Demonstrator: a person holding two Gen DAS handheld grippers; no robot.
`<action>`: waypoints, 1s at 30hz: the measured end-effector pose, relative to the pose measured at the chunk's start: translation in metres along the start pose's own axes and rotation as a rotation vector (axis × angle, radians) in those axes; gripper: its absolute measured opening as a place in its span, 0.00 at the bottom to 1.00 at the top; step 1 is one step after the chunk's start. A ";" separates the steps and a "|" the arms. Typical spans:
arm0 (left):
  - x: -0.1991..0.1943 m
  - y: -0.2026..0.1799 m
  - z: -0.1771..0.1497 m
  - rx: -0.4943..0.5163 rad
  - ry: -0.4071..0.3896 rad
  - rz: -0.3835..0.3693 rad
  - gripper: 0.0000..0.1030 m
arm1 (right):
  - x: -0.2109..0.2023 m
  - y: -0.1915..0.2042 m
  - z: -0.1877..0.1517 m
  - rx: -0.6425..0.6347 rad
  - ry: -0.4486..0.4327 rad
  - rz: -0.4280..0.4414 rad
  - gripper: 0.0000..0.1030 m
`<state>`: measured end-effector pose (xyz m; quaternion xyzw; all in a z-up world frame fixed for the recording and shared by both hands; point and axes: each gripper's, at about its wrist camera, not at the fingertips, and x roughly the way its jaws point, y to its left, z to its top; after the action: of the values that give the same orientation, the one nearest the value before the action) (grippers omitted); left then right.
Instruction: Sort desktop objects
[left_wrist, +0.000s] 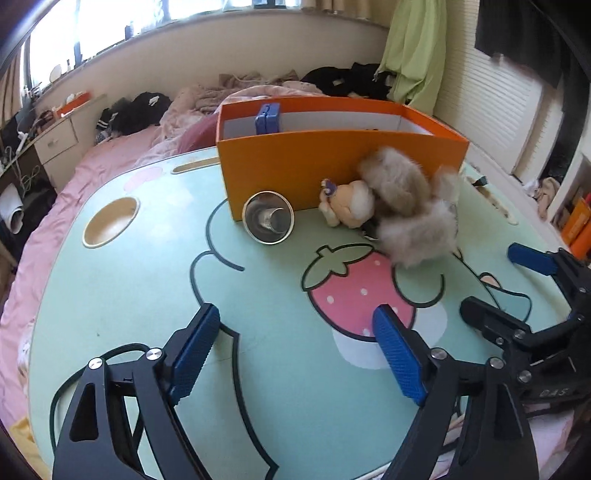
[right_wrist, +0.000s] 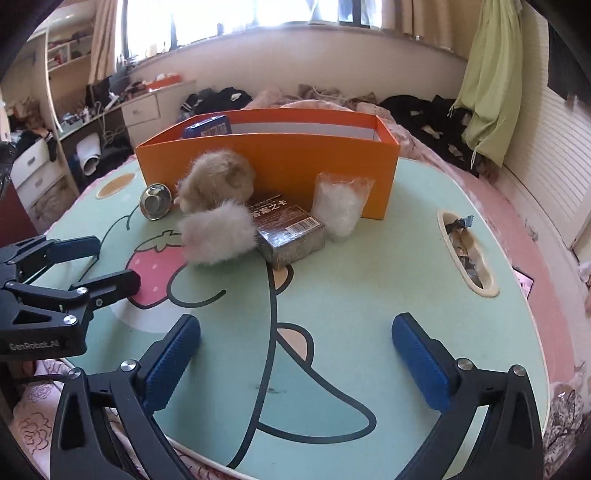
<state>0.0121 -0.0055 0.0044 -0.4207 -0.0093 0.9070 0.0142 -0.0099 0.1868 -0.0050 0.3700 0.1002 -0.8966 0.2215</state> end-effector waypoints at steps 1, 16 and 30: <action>0.001 -0.001 -0.001 0.004 0.006 -0.003 0.92 | 0.001 -0.001 -0.001 0.002 -0.003 0.001 1.00; -0.001 -0.006 -0.001 0.023 0.020 -0.018 1.00 | -0.003 0.002 -0.003 -0.009 -0.026 0.011 1.00; 0.001 -0.006 -0.001 0.022 0.021 -0.018 1.00 | -0.005 -0.004 -0.003 0.007 -0.057 -0.010 1.00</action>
<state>0.0124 0.0003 0.0029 -0.4297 -0.0031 0.9026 0.0272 -0.0063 0.1930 -0.0033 0.3445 0.0927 -0.9082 0.2186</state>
